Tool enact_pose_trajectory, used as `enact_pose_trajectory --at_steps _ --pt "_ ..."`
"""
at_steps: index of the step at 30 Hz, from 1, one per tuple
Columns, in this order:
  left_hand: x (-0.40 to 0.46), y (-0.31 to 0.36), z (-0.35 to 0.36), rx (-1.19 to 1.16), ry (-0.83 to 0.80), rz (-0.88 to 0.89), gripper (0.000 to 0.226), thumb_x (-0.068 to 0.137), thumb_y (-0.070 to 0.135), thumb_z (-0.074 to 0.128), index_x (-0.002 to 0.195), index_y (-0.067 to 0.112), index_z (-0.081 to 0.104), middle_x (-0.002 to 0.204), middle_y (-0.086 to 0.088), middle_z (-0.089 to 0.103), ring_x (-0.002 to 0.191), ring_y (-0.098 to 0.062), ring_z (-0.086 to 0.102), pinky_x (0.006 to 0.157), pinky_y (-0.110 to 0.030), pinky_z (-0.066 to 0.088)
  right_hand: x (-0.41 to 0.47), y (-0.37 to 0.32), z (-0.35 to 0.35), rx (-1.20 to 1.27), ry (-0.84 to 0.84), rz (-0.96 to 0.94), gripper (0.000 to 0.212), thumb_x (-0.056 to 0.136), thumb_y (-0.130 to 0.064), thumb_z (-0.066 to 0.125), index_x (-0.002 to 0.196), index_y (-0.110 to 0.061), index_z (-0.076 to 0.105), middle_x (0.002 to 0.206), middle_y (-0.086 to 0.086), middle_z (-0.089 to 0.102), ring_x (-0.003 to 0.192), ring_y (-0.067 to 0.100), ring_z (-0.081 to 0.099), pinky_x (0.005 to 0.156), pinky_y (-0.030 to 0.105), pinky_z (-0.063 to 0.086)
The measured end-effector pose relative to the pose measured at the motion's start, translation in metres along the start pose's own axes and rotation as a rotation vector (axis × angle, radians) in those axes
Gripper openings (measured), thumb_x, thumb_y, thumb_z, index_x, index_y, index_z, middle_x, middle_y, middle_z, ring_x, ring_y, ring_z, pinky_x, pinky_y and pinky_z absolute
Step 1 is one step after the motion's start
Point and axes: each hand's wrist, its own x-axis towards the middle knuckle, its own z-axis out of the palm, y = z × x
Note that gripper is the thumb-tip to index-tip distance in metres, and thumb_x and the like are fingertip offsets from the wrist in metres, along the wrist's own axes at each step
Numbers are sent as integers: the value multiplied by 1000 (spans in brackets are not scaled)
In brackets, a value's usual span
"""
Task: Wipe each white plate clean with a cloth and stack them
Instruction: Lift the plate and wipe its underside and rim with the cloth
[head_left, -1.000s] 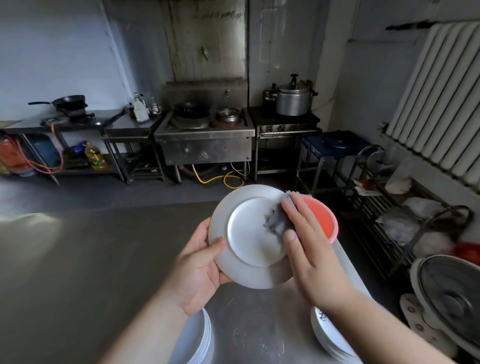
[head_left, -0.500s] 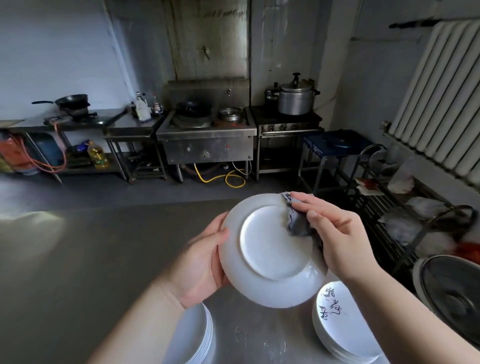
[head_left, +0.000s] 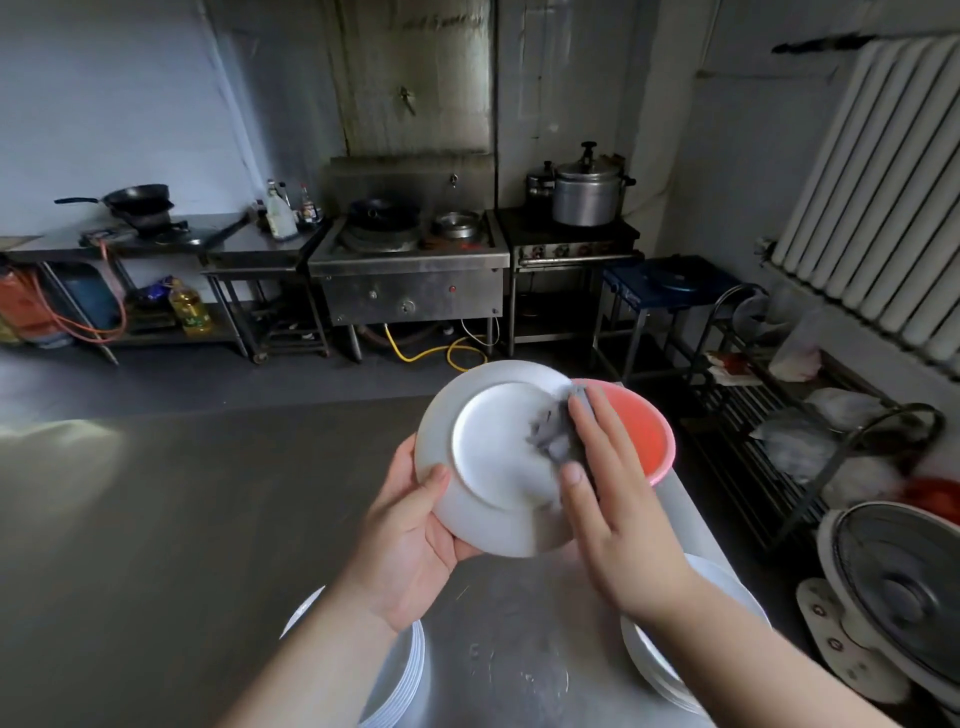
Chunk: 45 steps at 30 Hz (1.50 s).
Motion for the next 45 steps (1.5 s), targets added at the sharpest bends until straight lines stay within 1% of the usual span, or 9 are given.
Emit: enact_pose_trajectory --at_steps 3,6,9,15,19,22,27,40,45 --pt "2 -9 11 -48 -18 79 52 102 15 52 152 28 46 154 -10 56 139 -35 56 93 -54 57 7 -2 1 47 40 24 74 106 -59 33 168 -24 13 175 -15 3 160 1 1 128 20 6" --pt "3 -12 15 -9 -4 118 58 99 12 55 154 24 43 154 -11 56 142 -33 53 104 -45 55 -25 -5 21 113 76 71 80 106 -64 33 169 -26 1 176 -13 -8 162 9 -5 132 44 15" --pt "0 -3 8 58 -77 44 72 90 3 59 156 28 43 156 -8 54 142 -31 52 111 -49 49 -28 0 9 193 214 20 65 110 -49 37 165 -15 30 174 -2 20 161 20 16 127 52 24" --pt "-3 17 5 59 -126 -160 51 97 21 60 145 34 58 145 -6 64 116 -24 69 75 -40 61 28 8 -39 347 51 37 48 109 -43 41 136 -16 70 147 -8 62 143 15 52 121 51 39" --pt "1 3 5 -51 -34 -72 56 94 18 61 149 27 53 145 -10 63 120 -28 69 75 -47 61 13 2 -28 105 26 16 74 105 -66 32 157 -14 46 167 -7 37 155 0 26 128 26 21" --pt "7 -12 9 -93 51 32 54 96 14 60 147 26 50 147 -15 62 126 -37 66 79 -53 61 -39 -14 18 -4 -87 -5 90 104 -71 26 167 -11 4 176 0 -10 163 19 -6 131 45 13" --pt "10 -31 19 -157 128 75 46 104 8 50 145 28 50 143 -19 63 124 -39 68 84 -46 62 -54 -18 38 -151 -130 16 92 101 -76 16 166 -15 -11 172 2 -28 161 26 -19 130 51 10" --pt "15 -64 48 -122 140 -10 44 106 6 50 142 31 51 141 -13 66 125 -36 68 84 -50 62 -67 16 23 -202 6 101 73 108 -61 18 169 -21 9 175 -2 -15 162 30 -8 129 44 5" --pt "13 -74 48 20 -31 -121 57 96 16 60 149 33 49 150 -7 60 134 -34 61 86 -61 58 -16 55 -47 -60 213 266 51 103 -54 33 142 -32 57 133 -29 52 127 -5 51 106 13 36"
